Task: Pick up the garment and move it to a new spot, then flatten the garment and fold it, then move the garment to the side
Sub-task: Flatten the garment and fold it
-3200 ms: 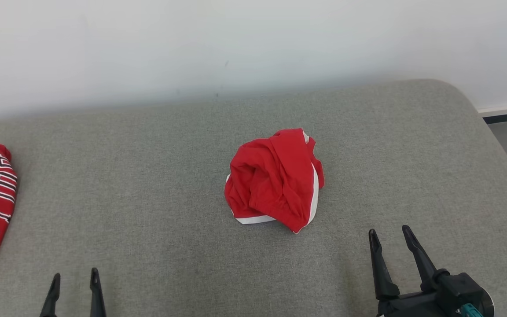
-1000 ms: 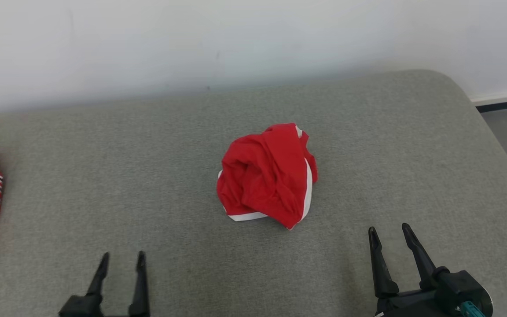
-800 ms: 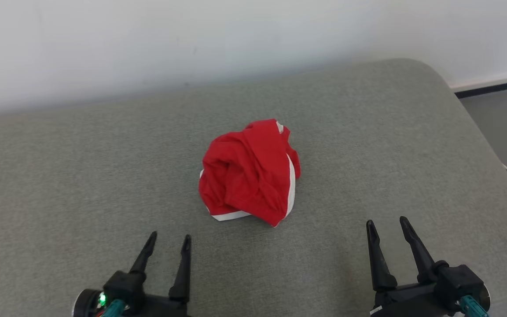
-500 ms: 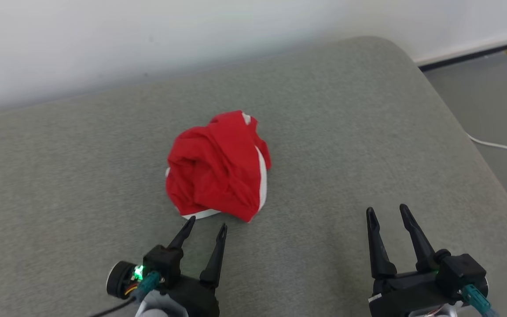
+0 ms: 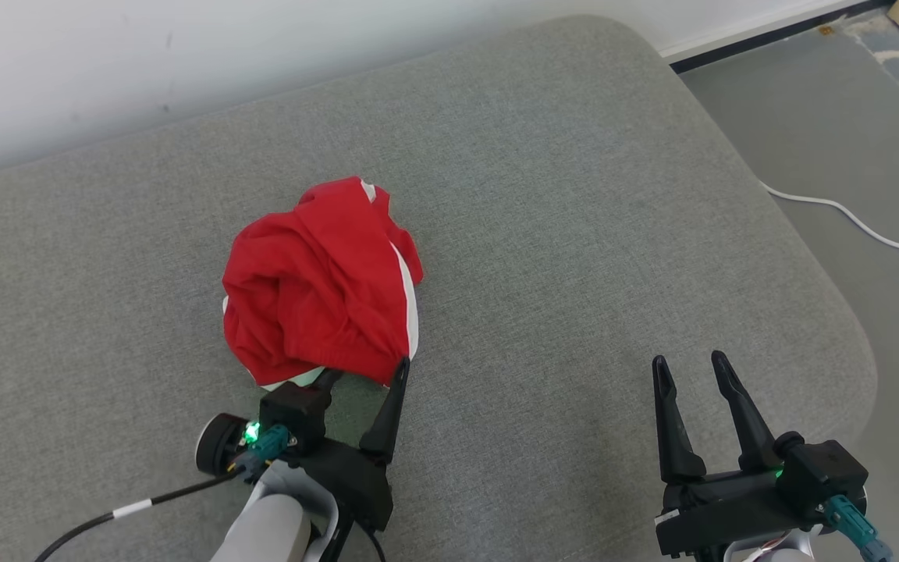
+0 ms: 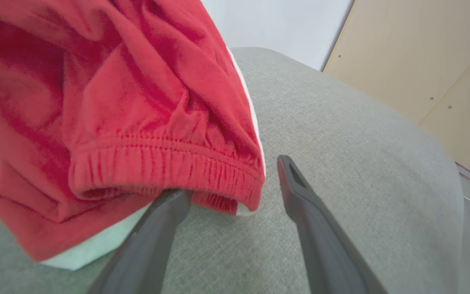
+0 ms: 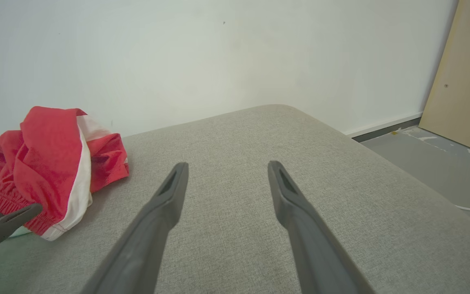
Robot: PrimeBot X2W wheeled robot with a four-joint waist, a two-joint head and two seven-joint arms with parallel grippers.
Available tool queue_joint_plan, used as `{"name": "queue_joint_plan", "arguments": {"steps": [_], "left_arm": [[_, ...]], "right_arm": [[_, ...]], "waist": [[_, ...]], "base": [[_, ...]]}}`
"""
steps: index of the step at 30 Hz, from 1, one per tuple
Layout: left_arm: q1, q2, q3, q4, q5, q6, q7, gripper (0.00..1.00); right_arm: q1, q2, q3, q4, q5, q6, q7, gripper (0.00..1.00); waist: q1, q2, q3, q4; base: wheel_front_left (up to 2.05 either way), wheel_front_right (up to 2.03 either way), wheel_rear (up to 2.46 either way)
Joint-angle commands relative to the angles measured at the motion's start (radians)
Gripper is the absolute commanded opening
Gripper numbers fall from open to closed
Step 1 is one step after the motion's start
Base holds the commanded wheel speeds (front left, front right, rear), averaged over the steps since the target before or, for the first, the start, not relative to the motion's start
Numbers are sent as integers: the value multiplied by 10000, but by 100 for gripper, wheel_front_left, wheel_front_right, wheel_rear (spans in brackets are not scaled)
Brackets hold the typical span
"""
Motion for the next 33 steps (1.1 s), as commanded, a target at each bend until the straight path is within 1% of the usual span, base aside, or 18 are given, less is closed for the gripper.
{"name": "queue_joint_plan", "arguments": {"steps": [1,2,3,6,9,13,18,22,23,25,29,31,33], "left_arm": [[-172,-20,27,-147,-212,22,-34,48],[-185,-47,25,-233,-241,22,-34,3],[-190,-72,0,-279,-295,22,-34,0],[-162,-110,-37,-454,-351,22,-34,0],[140,-131,0,-965,-426,22,-34,0],[588,10,160,-2017,-361,24,-34,0],[1513,464,663,-3217,-226,22,-34,0],[2328,983,1015,-3738,-154,23,-34,0],[2874,1269,1418,-3849,-196,22,-34,0],[3274,1446,1661,-3697,-268,23,-34,0],[3844,1712,2106,-3122,-297,22,-34,0],[3944,1730,2305,-2805,-350,22,-34,0],[3946,1625,2412,-2613,-458,22,-34,0]], "right_arm": [[-51,16,-7,3,-29,-22,-9,100],[-33,16,-11,1,-52,-22,-9,100],[-12,16,-2,3,-73,-22,-7,100],[50,16,-13,13,-98,-22,-9,100],[186,15,-62,5,-161,-22,-9,100],[373,12,-191,20,-253,-22,-9,100],[543,15,-188,47,-301,-22,-7,100],[700,13,-147,44,-304,-22,-9,100],[745,13,-87,69,-319,-22,-7,100],[771,13,-24,81,-343,-22,-7,100],[786,9,35,99,-368,-22,-9,100],[768,10,38,103,-379,-22,-9,100],[808,10,-37,108,-440,-22,-7,100]], "waist": [[-2,-1,-26,31],[-2,-1,-58,69],[-2,-1,-87,103],[-2,-1,-177,201],[-2,-1,-323,452],[-2,-1,-544,1044],[-2,-1,-837,1880],[-2,-1,-1052,2494],[-2,-1,-1148,2836],[-2,-1,-1190,2979],[-2,-1,-1203,3015],[-2,-1,-1194,2972],[-2,-1,-1191,2949]], "base": [[0,0,0],[0,0,0],[0,0,0],[0,0,0],[0,0,0],[0,0,0],[0,0,0],[0,0,0],[0,0,0],[0,0,0],[0,0,0],[0,0,0],[0,0,0]]}}
